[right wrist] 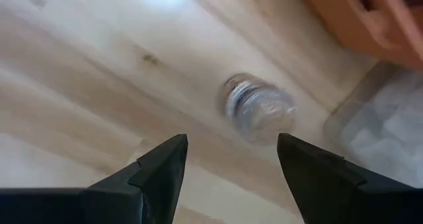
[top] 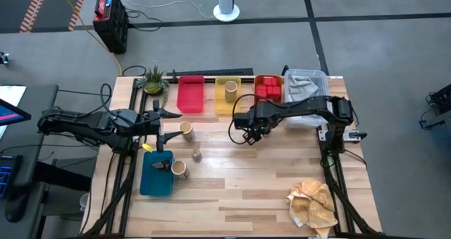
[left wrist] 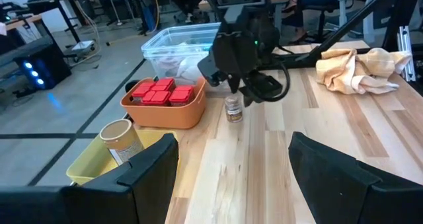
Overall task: Sort spices by type
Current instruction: Move the brown seasoning bottle to the center of the table, then put the gold seasoning bottle into the yellow bin
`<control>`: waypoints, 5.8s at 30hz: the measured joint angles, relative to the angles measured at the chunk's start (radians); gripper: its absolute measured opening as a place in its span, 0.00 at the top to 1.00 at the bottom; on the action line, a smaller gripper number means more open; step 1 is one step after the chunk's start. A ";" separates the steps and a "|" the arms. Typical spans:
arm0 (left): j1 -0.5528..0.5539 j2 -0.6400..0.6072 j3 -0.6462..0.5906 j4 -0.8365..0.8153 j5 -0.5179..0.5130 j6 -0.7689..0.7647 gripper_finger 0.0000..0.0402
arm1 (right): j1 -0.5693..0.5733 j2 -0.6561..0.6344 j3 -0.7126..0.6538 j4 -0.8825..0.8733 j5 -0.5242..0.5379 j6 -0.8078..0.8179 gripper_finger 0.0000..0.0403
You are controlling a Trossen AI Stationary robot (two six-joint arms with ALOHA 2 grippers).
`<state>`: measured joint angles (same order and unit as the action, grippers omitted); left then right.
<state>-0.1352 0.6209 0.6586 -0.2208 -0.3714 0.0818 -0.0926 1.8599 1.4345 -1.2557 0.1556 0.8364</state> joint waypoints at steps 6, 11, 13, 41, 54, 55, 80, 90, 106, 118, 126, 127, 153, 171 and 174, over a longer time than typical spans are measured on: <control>0.000 0.000 0.000 0.000 0.000 0.000 0.31 | 0.001 0.011 0.000 0.009 -0.017 -0.037 0.31; 0.000 -0.026 0.000 -0.009 0.000 0.000 0.31 | 0.036 0.002 0.000 -0.145 -0.045 -0.044 0.31; 0.000 -0.042 0.000 -0.009 -0.001 0.003 0.31 | 0.065 0.008 0.000 -0.188 -0.055 -0.105 0.31; 0.000 -0.091 -0.001 -0.007 0.000 -0.008 0.31 | 0.205 0.293 -0.071 0.038 0.603 -0.360 0.32; 0.000 -0.089 -0.001 -0.056 0.000 -0.022 0.31 | 0.208 0.043 -0.031 0.272 0.698 -0.527 0.32; 0.000 -0.088 -0.001 -0.066 0.000 -0.032 0.31 | 0.205 0.010 -0.032 0.255 0.663 -0.486 0.32; 0.268 0.866 0.383 -0.130 0.289 0.064 0.31 | 0.049 -0.426 -0.529 1.393 0.461 -0.769 0.32; 0.317 0.941 0.462 -0.388 0.318 0.038 0.31 | 0.075 -0.556 -0.528 1.249 0.483 -0.806 0.32; 0.312 0.763 0.469 -0.685 0.236 0.037 0.29 | 0.097 -0.577 -0.528 1.250 0.505 -0.838 0.32; 0.355 0.763 0.468 -0.709 0.286 0.034 0.09 | 0.100 -0.576 -0.528 1.251 0.505 -0.836 0.32; 0.373 0.771 0.418 -0.700 0.341 0.019 0.07 | 0.100 -0.576 -0.528 1.251 0.505 -0.836 0.32; 0.376 0.772 0.402 -0.691 0.339 0.018 0.07 | 0.100 -0.576 -0.528 1.251 0.505 -0.836 0.32; 0.386 0.773 0.403 -0.606 0.293 0.032 0.34 | 0.099 -0.576 -0.528 1.249 0.498 -0.821 0.32; 0.498 1.003 0.758 -0.423 0.297 0.167 0.34 | 0.089 -0.576 -0.528 1.229 0.497 -0.810 0.32; 0.506 1.058 0.811 -0.425 0.305 0.187 0.34 | 0.089 -0.576 -0.528 1.225 0.497 -0.810 0.32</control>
<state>0.3705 1.6786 1.4701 -0.6456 -0.0664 0.2692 -0.0032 1.2842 0.9066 -0.0304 0.6529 0.0265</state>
